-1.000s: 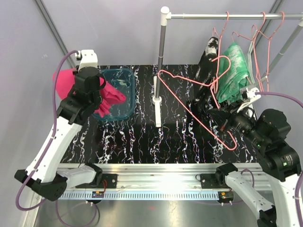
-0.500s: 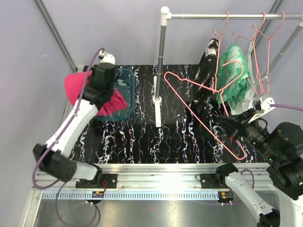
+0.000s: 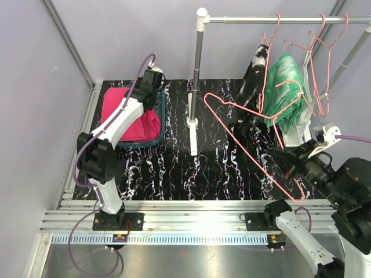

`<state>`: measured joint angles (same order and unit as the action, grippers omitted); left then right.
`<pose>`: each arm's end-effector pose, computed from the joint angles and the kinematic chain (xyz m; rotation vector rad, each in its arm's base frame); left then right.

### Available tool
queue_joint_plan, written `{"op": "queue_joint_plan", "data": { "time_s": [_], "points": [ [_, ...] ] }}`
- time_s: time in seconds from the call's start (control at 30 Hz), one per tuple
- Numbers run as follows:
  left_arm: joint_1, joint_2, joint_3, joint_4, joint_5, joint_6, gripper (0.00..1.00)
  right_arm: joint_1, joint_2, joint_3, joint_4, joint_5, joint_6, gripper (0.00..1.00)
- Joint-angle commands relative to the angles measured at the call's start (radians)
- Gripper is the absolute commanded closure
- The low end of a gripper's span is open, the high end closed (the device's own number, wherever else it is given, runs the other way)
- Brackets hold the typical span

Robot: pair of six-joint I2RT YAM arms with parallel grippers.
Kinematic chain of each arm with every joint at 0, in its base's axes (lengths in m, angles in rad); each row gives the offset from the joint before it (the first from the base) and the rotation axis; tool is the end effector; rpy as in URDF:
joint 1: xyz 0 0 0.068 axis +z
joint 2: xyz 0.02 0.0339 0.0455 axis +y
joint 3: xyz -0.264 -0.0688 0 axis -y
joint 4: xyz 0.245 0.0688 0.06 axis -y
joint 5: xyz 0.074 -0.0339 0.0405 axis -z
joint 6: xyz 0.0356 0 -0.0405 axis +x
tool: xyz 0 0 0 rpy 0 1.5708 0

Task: Remove the trousers from the hanger

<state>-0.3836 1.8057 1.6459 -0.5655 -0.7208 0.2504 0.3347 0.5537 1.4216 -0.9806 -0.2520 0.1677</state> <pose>0.3874 -0.1310 0.3237 0.3245 2.1609 0.7456 0.0120 0.0136 0.4658 -0.3341 1.6815 0.5872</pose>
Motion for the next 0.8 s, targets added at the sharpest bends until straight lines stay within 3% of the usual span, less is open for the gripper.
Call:
{"op": "queue_joint_plan", "data": {
  "time_s": [0.0, 0.3, 0.63, 0.67, 0.73, 0.77],
  "points": [
    [0.003, 0.017, 0.135, 0.026, 0.035, -0.062, 1.0, 0.004, -0.006, 0.023, 0.022, 0.007, -0.01, 1.0],
    [0.009, 0.271, 0.439, -0.189, 0.124, -0.215, 1.0, 0.004, -0.014, -0.007, 0.043, -0.013, 0.009, 1.0],
    [0.064, 0.415, 0.497, -0.307, 0.29, -0.384, 1.0, 0.004, -0.015, -0.03, 0.056, -0.029, 0.026, 1.0],
    [0.077, 0.423, 0.503, -0.315, 0.302, -0.401, 0.97, 0.004, -0.015, -0.035, 0.062, -0.03, 0.029, 1.0],
    [0.087, 0.414, 0.491, -0.298, 0.369, -0.446, 0.75, 0.006, -0.012, -0.039, 0.065, -0.035, 0.035, 1.0],
    [0.103, 0.393, 0.48, -0.286, 0.406, -0.46, 0.73, 0.003, -0.014, -0.042, 0.069, -0.038, 0.039, 1.0]
  ]
}}
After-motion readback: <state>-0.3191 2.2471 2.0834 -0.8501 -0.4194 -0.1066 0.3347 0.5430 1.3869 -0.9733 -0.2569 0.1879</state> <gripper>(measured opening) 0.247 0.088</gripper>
